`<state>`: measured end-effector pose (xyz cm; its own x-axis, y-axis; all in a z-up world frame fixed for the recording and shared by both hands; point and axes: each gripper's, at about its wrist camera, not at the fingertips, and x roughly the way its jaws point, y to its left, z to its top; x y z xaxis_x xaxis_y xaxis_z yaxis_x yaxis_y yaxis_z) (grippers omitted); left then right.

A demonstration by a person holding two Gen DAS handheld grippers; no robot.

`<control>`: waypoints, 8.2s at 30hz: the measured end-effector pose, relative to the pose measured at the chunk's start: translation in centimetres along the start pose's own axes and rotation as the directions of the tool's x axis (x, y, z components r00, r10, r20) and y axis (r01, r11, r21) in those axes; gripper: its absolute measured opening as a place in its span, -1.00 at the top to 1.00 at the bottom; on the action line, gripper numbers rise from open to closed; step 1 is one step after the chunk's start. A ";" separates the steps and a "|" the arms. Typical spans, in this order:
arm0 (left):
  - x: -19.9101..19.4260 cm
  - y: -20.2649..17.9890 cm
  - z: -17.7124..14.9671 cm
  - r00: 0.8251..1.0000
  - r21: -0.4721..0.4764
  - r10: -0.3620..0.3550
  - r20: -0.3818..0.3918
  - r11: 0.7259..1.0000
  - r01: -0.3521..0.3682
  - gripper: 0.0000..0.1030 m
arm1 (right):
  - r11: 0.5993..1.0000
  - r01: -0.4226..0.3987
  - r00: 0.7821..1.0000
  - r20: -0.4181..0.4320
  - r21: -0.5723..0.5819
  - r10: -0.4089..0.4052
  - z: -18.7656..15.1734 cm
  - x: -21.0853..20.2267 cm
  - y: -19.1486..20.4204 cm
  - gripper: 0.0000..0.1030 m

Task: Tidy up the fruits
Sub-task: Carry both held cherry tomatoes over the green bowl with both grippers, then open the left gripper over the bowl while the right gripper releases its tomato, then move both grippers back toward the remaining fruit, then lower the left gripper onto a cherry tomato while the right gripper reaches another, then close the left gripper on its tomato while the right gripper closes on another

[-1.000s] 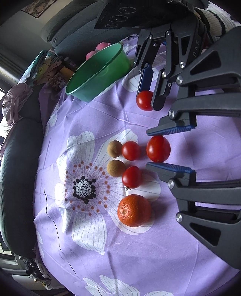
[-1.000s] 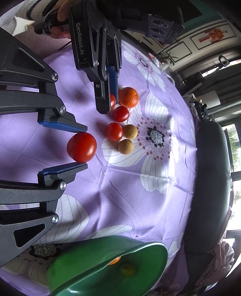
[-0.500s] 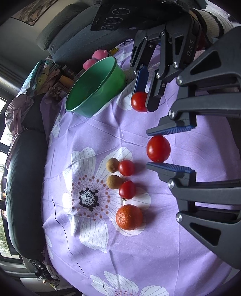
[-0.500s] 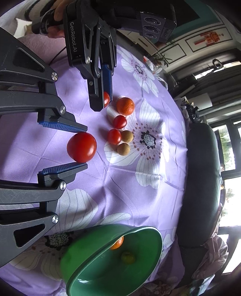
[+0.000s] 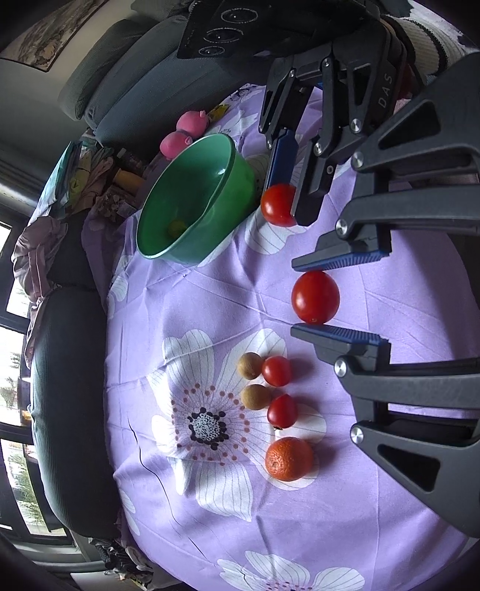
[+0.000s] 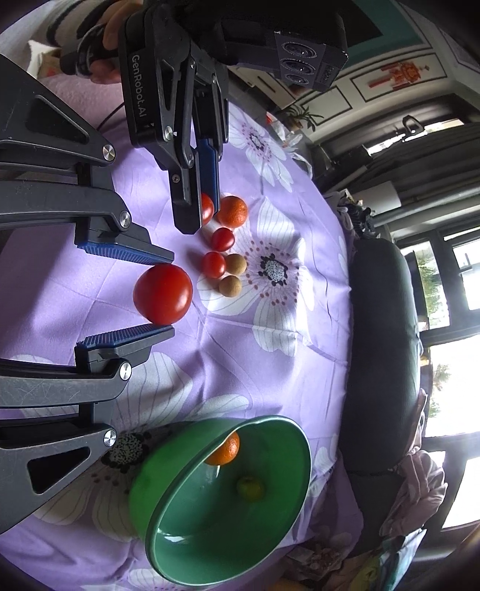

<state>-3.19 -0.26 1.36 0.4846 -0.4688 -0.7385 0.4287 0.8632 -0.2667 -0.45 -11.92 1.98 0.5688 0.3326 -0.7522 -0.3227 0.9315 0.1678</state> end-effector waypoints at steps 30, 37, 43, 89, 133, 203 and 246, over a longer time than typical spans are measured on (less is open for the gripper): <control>7.2 -7.6 8.6 0.991 0.192 -0.131 -0.011 0.973 0.131 0.45 | 0.971 0.156 0.976 0.123 0.179 -0.180 1.4 -3.4 -9.1 0.32; 10.1 -8.7 9.2 0.989 0.206 -0.134 -0.057 0.968 0.143 0.45 | 0.957 0.196 0.969 0.104 0.213 -0.222 1.0 -3.3 -11.0 0.33; 11.5 -8.9 9.1 0.989 0.211 -0.124 -0.082 0.968 0.139 0.45 | 0.952 0.209 0.968 0.089 0.226 -0.234 0.6 -3.1 -11.9 0.33; -1.5 3.8 -1.4 0.996 -0.117 0.091 -0.007 0.989 -0.091 -0.42 | 0.974 0.130 0.989 0.048 0.186 -0.141 -1.1 -4.0 -5.7 0.31; 1.6 9.5 -2.0 0.999 -0.226 0.008 -0.037 0.974 -0.016 -0.39 | 1.000 0.015 0.986 -0.168 -0.002 -0.015 0.9 6.5 3.1 0.31; 2.3 7.5 -0.1 0.998 -0.106 0.028 -0.049 0.994 -0.033 0.60 | 0.996 -0.011 0.986 -0.165 -0.087 -0.004 2.7 7.8 2.5 0.37; 2.1 5.2 -0.4 0.997 -0.069 0.062 -0.052 0.995 -0.066 0.48 | 1.000 -0.016 0.997 -0.079 -0.004 0.015 1.2 4.1 0.7 0.37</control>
<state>-0.25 3.34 -1.78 0.4702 -0.4039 -0.7847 0.3422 0.9030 -0.2598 2.52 -9.76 -0.20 0.5021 0.3342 -0.7976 -0.3346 0.9256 0.1772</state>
